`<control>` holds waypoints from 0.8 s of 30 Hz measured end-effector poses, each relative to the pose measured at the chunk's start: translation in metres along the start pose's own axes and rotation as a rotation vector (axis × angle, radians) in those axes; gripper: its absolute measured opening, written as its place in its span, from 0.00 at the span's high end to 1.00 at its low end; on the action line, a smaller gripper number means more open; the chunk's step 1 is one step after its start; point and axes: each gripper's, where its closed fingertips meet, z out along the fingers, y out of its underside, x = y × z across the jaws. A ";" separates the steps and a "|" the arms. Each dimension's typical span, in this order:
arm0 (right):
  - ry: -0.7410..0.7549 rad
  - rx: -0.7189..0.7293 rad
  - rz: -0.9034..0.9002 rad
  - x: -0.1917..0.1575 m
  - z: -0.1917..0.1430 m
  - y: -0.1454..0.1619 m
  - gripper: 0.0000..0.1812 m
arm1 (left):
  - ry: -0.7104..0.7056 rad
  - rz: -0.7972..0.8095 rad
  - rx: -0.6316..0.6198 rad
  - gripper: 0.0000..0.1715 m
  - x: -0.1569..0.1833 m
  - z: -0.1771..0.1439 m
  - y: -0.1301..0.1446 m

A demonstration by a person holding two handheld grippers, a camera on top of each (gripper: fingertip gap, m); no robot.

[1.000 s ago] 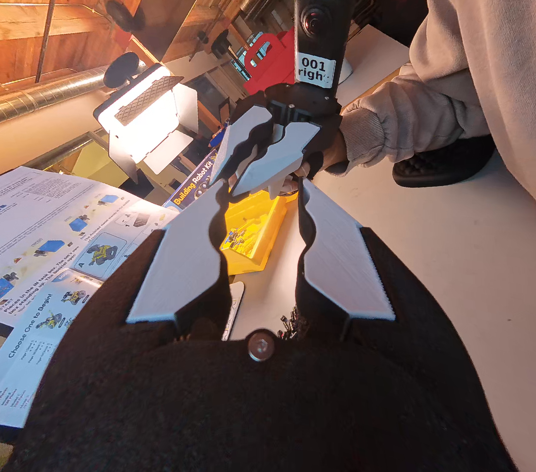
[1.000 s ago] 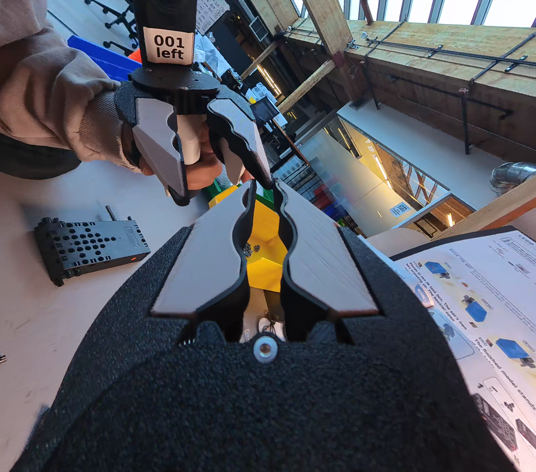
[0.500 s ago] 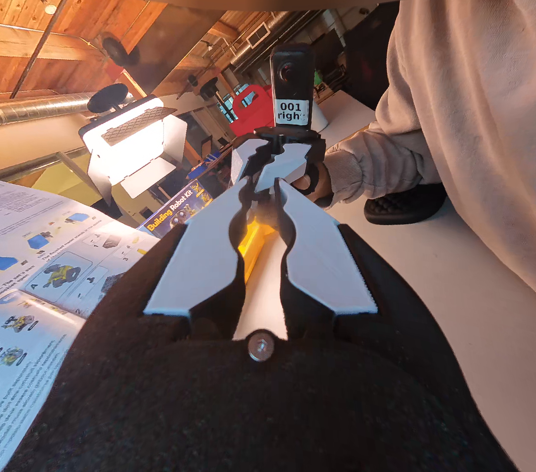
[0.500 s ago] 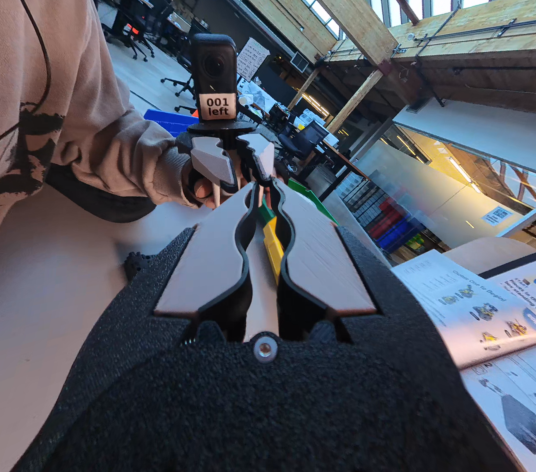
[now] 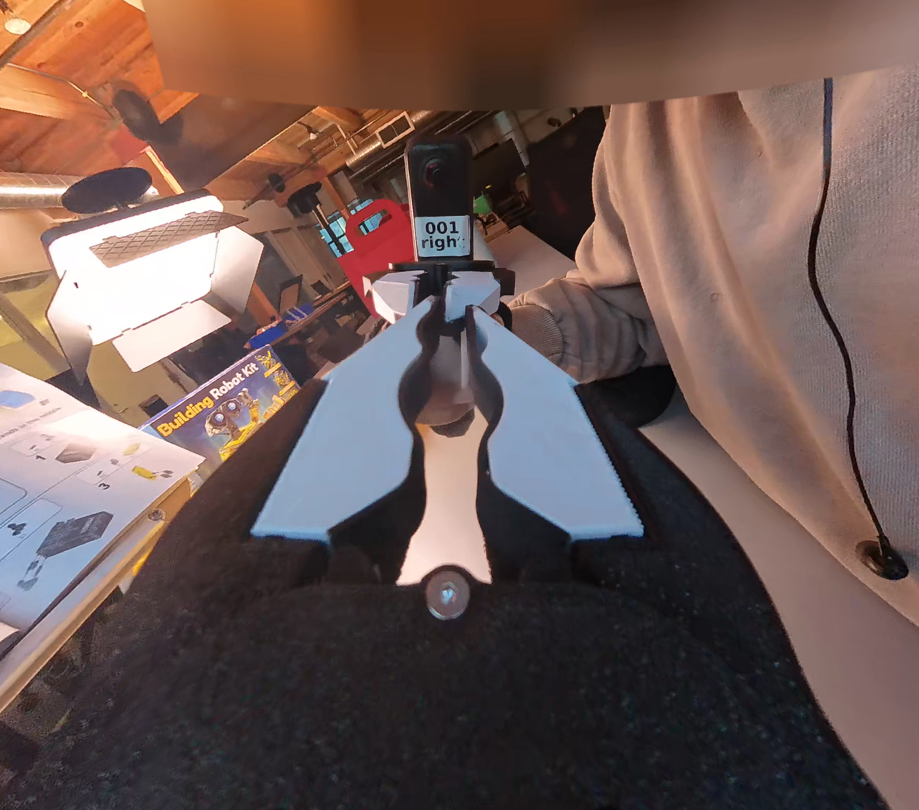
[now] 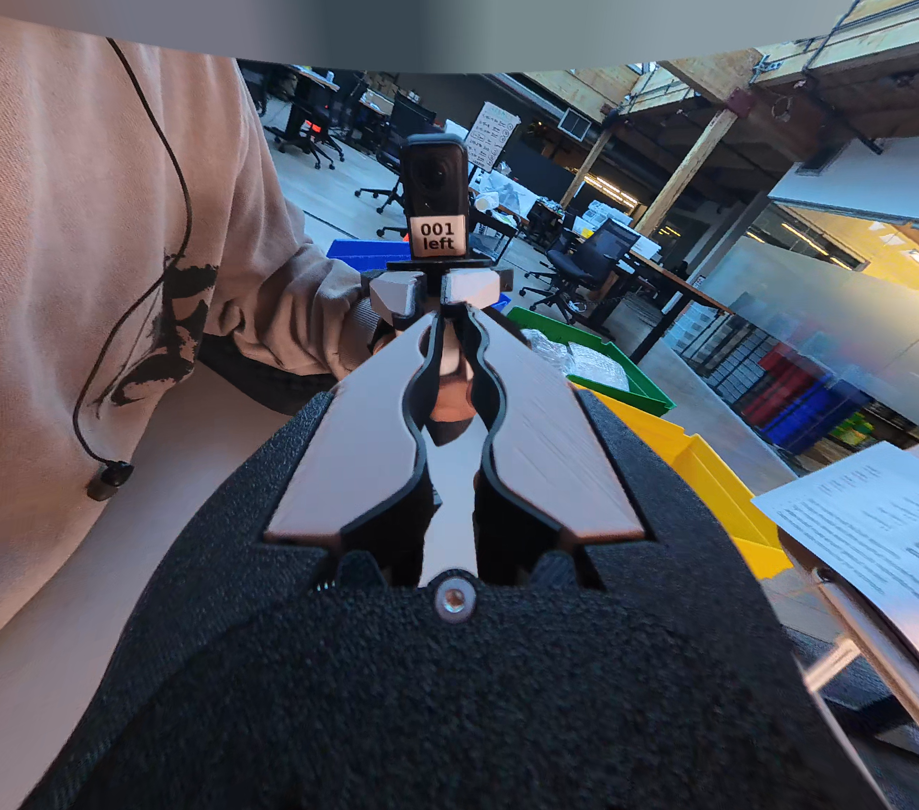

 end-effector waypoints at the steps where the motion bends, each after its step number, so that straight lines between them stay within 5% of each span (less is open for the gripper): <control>1: -0.006 -0.007 -0.001 -0.001 0.000 0.001 0.98 | -0.001 0.004 0.007 0.95 0.000 0.000 0.001; 6: -0.009 -0.065 -0.014 -0.001 0.001 0.009 0.96 | -0.042 0.135 -0.017 0.93 -0.001 -0.003 0.008; 12: 0.054 -0.119 -0.160 0.009 -0.009 0.010 0.89 | -0.145 0.483 -0.218 0.75 -0.004 0.008 0.026; 24: 0.071 -0.110 -0.225 0.008 -0.010 0.008 0.95 | -0.152 0.438 -0.219 0.76 0.001 0.005 0.026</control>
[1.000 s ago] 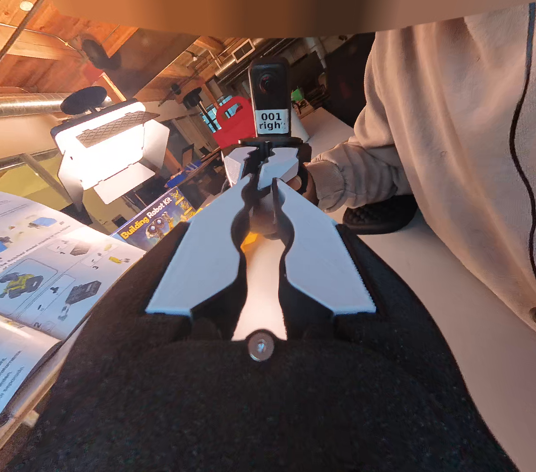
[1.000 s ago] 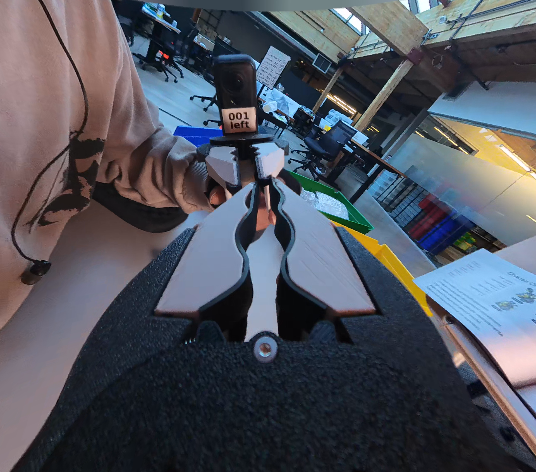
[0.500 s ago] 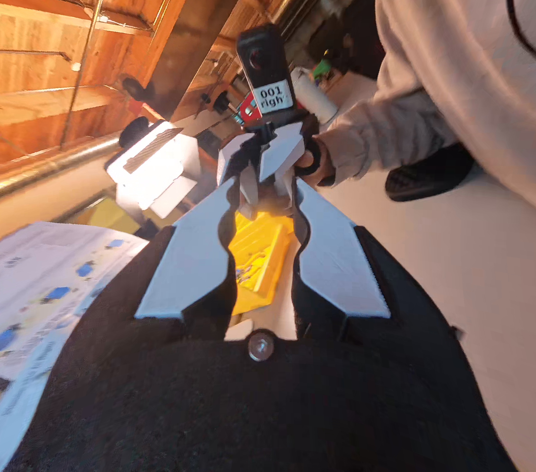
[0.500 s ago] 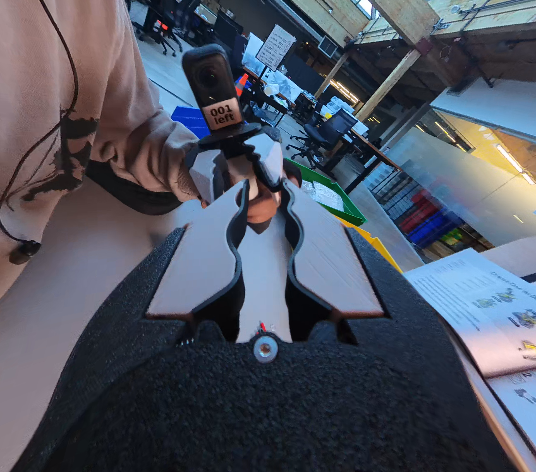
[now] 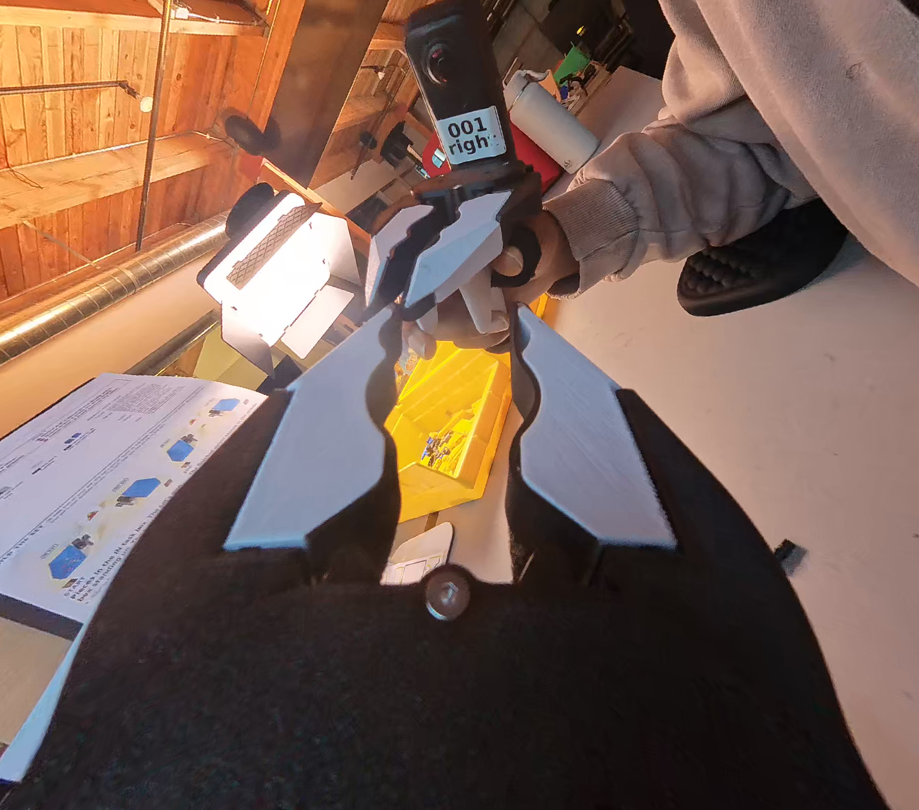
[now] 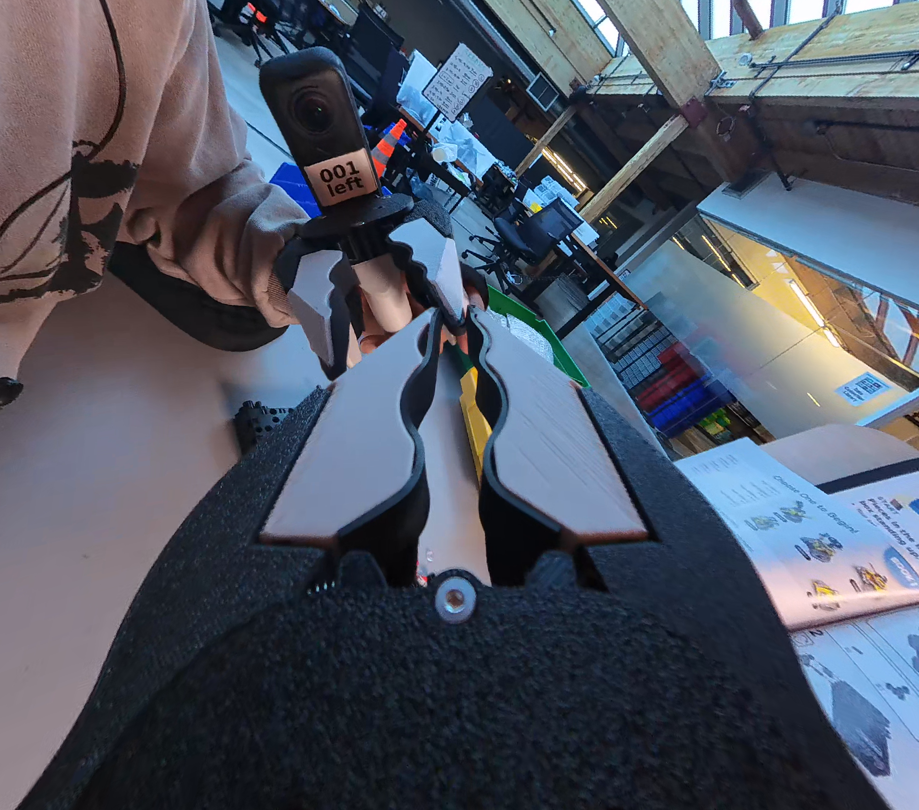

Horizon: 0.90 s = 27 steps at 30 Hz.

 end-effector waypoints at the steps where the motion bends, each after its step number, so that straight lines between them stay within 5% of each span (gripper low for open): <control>1: -0.010 0.005 0.014 -0.001 0.000 -0.001 0.96 | 0.000 -0.017 0.011 0.77 -0.001 -0.001 -0.001; 19: -0.102 0.169 0.461 -0.001 0.005 0.002 0.97 | 0.025 -0.542 0.184 0.85 -0.011 -0.005 -0.009; 24: -0.054 0.130 0.569 0.018 0.004 0.017 0.96 | 0.068 -0.634 0.084 0.68 -0.015 -0.004 0.000; 27: 0.016 0.051 0.590 0.039 -0.011 0.027 0.81 | -0.038 -0.727 0.054 0.65 -0.045 -0.021 0.012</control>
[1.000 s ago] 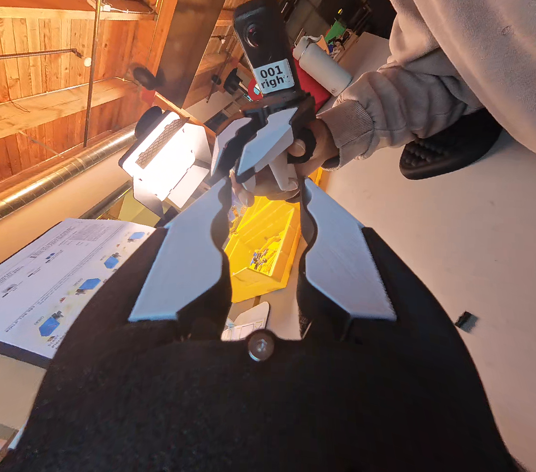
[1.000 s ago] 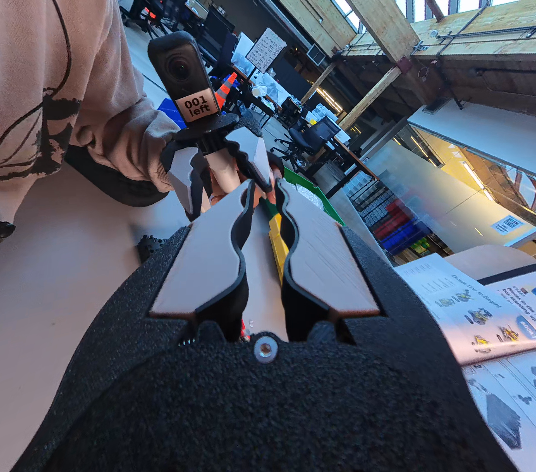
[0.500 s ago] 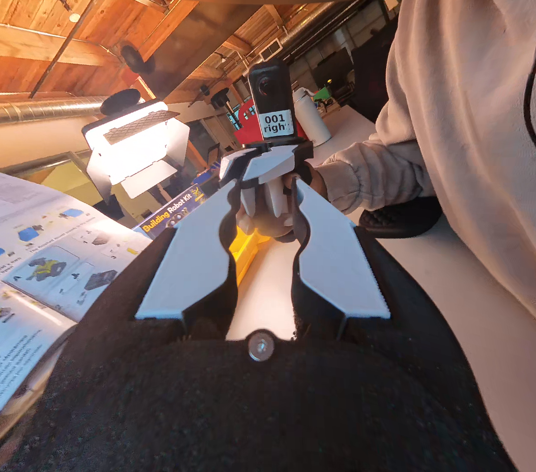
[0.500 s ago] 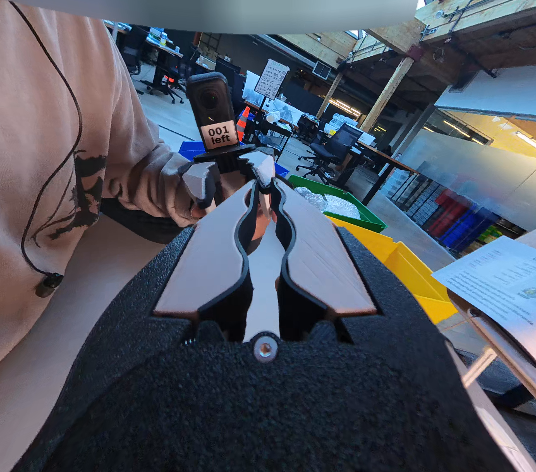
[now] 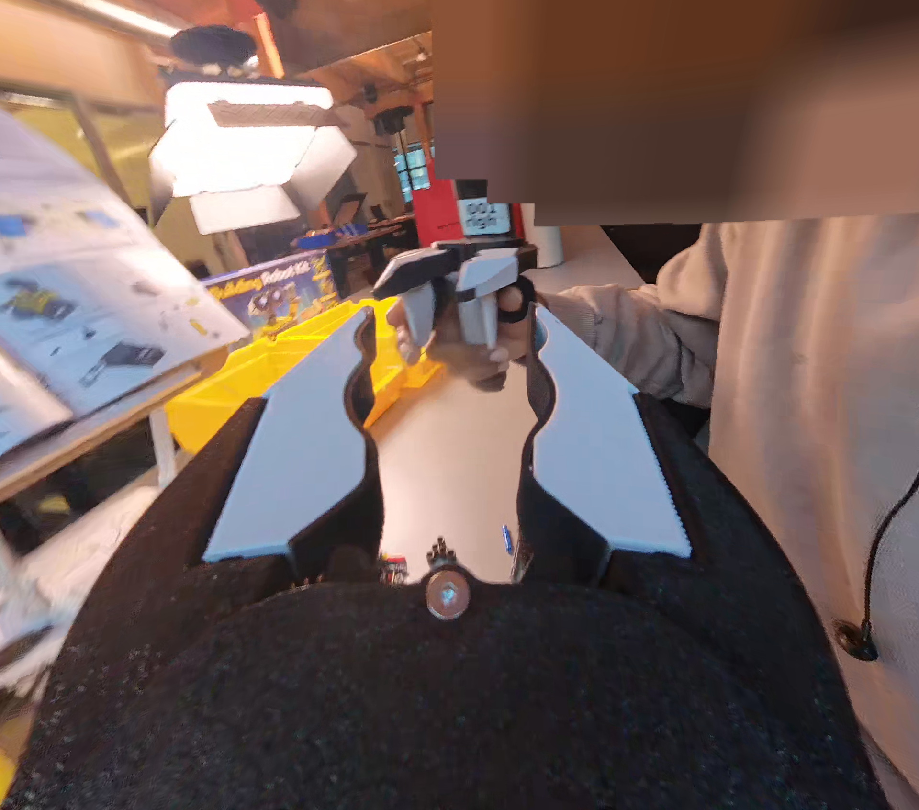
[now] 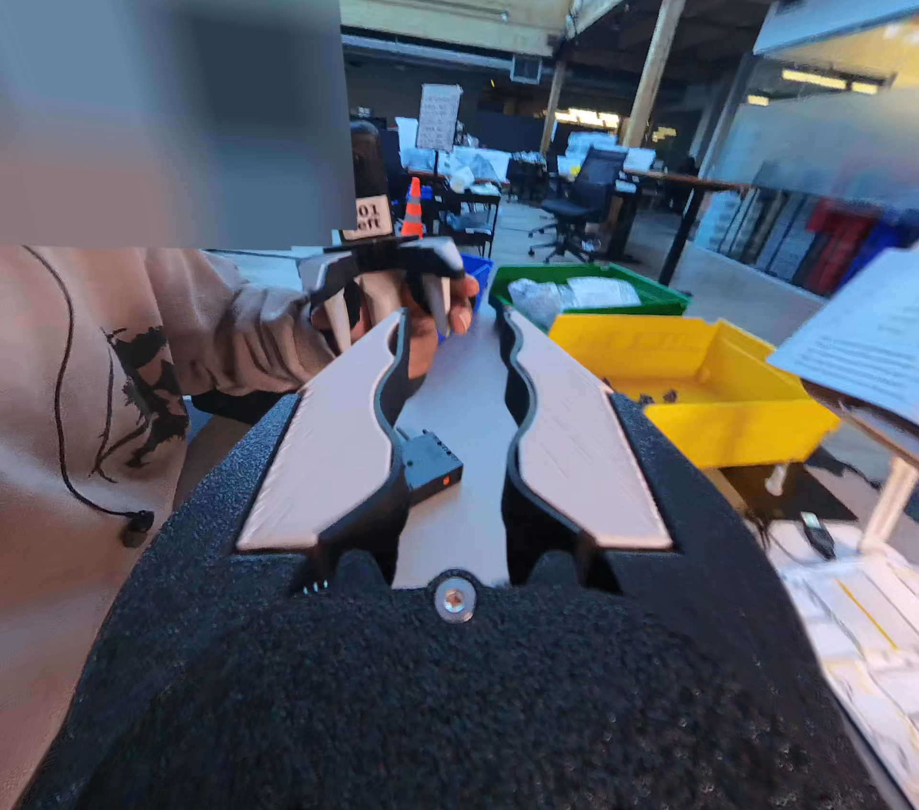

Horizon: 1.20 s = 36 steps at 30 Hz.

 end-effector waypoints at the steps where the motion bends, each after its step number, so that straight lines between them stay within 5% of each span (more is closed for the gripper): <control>1: 0.031 -0.058 0.020 0.008 -0.005 0.007 0.77 | -0.040 -0.055 -0.028 0.63 -0.012 -0.008 0.003; 5: 0.158 -0.353 -0.016 0.012 -0.036 0.078 0.74 | -0.213 -0.173 -0.286 0.55 -0.042 -0.044 0.063; 9: 0.086 -0.699 0.074 -0.036 -0.058 0.169 0.77 | -0.269 -0.244 -0.429 0.56 -0.045 -0.066 0.114; 12: 0.034 -0.852 0.084 -0.068 -0.055 0.204 0.81 | -0.270 -0.216 -0.527 0.56 -0.048 -0.071 0.133; 18: -0.010 -0.947 0.127 -0.088 -0.029 0.223 0.86 | -0.291 -0.109 -0.594 0.59 -0.053 -0.085 0.145; 21: 0.013 -1.001 0.154 -0.083 -0.024 0.231 0.98 | -0.314 -0.133 -0.576 0.61 -0.057 -0.088 0.148; 24: -0.015 -1.029 0.146 -0.081 -0.025 0.231 0.98 | -0.309 -0.164 -0.550 0.61 -0.056 -0.086 0.147; 29: 0.185 -0.830 0.100 -0.005 -0.013 0.202 0.98 | -0.299 -0.137 -0.525 0.60 -0.054 -0.082 0.144; 31: 0.251 -0.852 0.051 0.038 -0.020 0.208 0.98 | -0.295 -0.138 -0.527 0.59 -0.052 -0.080 0.146; 36: 0.258 -0.830 0.075 0.076 -0.019 0.230 0.89 | -0.300 -0.108 -0.507 0.59 -0.049 -0.075 0.148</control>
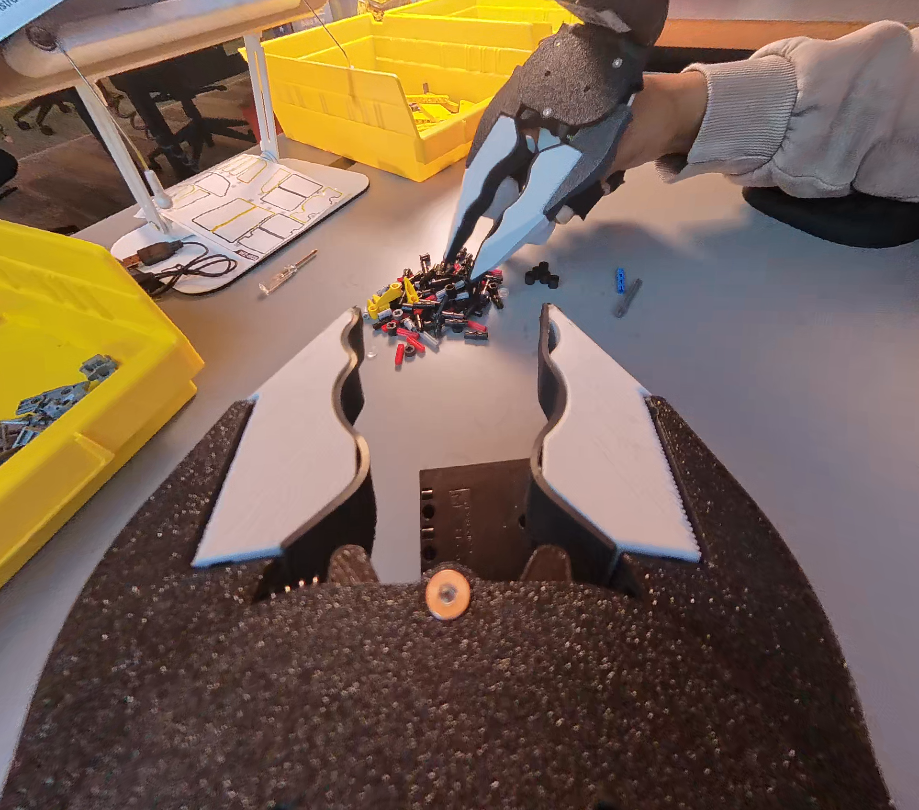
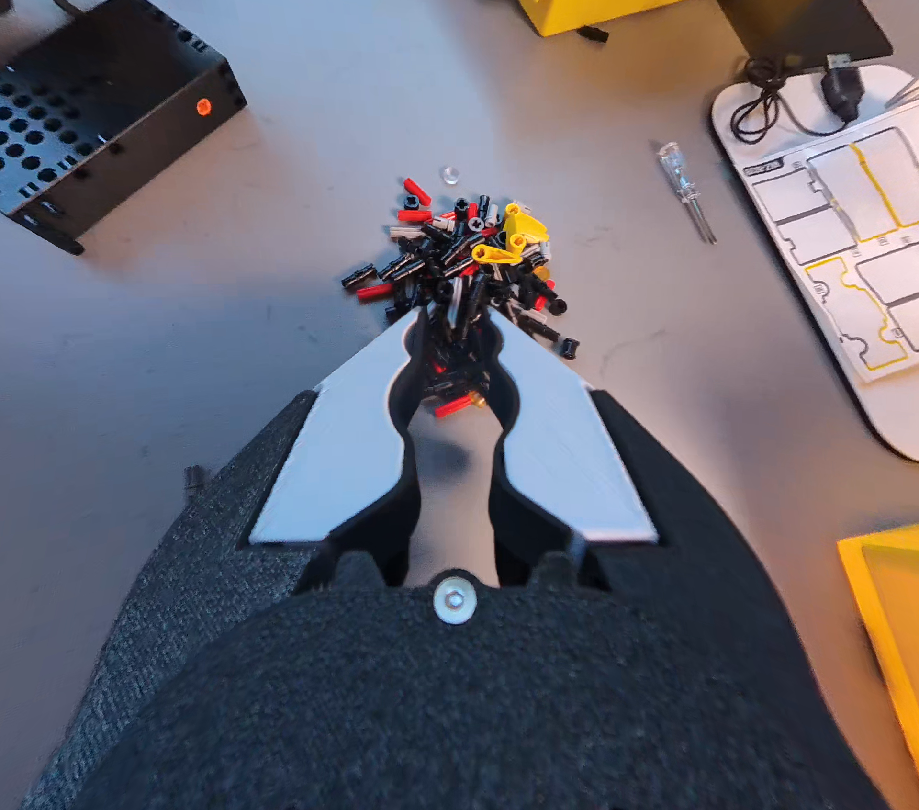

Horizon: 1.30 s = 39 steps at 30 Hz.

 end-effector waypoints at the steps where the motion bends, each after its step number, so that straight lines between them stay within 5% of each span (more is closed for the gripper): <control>1: 0.000 0.036 -0.011 0.000 -0.006 -0.005 0.88 | -0.005 0.002 -0.003 0.59 0.000 0.001 0.001; 5: -0.179 0.066 -0.104 -0.038 -0.051 -0.002 0.89 | 0.002 0.008 0.004 0.60 0.004 0.003 -0.001; 7: -0.326 -0.010 -0.129 -0.073 -0.066 0.019 0.91 | 0.014 0.002 0.002 0.61 0.006 0.005 0.000; 10: -0.358 -0.136 -0.195 -0.099 -0.063 0.052 0.93 | 0.025 0.006 -0.007 0.61 0.009 0.009 0.003; 19: -0.341 -0.178 -0.229 -0.101 -0.051 0.055 0.99 | 0.007 0.022 -0.022 0.61 0.009 0.010 0.006; 22: -0.341 -0.058 -0.182 -0.098 -0.060 0.037 0.99 | 0.006 0.014 -0.011 0.61 0.009 0.009 0.004; 27: 0.081 0.173 -0.012 0.025 -0.109 -0.004 0.98 | 0.024 -0.032 0.009 0.62 0.011 0.007 -0.001; 32: 0.593 -0.019 0.144 0.184 -0.157 0.049 0.98 | 0.007 -0.021 -0.006 0.61 0.009 0.008 0.002; 39: 0.848 -0.052 0.250 0.300 -0.184 0.059 0.93 | -0.010 -0.011 -0.022 0.61 0.007 0.010 0.006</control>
